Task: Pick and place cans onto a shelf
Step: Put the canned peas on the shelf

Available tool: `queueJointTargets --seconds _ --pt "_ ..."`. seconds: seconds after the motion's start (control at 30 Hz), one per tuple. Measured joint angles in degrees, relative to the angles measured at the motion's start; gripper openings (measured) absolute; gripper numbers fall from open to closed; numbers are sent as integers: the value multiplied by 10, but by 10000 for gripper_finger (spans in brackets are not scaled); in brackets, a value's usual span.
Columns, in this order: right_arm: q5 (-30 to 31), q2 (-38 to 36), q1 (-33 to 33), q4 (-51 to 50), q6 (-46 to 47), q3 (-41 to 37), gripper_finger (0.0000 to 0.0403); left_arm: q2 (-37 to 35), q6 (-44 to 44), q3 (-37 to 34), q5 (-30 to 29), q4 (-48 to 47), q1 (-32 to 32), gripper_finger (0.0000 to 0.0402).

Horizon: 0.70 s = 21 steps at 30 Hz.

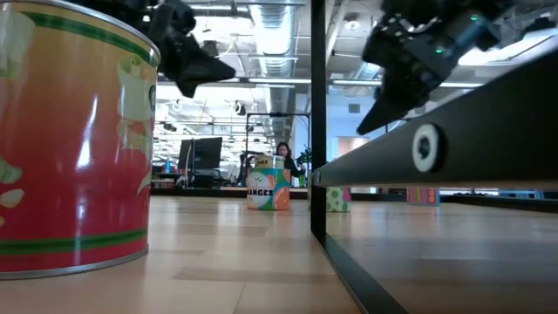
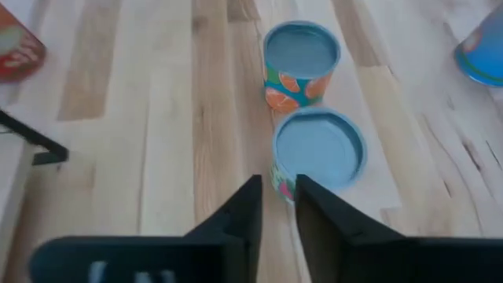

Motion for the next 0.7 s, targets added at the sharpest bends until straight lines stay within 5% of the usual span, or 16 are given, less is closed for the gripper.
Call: queueJointTargets --seconds 0.2,0.37,0.53,0.7 --pt "7 92 4 -55 -57 80 168 -53 -2 -37 -4 -2 13 0" --pt "7 155 -1 -98 -96 129 177 -71 11 -39 -4 -14 16 0" --pt "15 204 -10 -136 -110 156 134 -74 15 -39 -9 -24 16 0" --pt "25 228 -11 -182 -112 185 45 -74 15 -39 -12 -40 16 0"
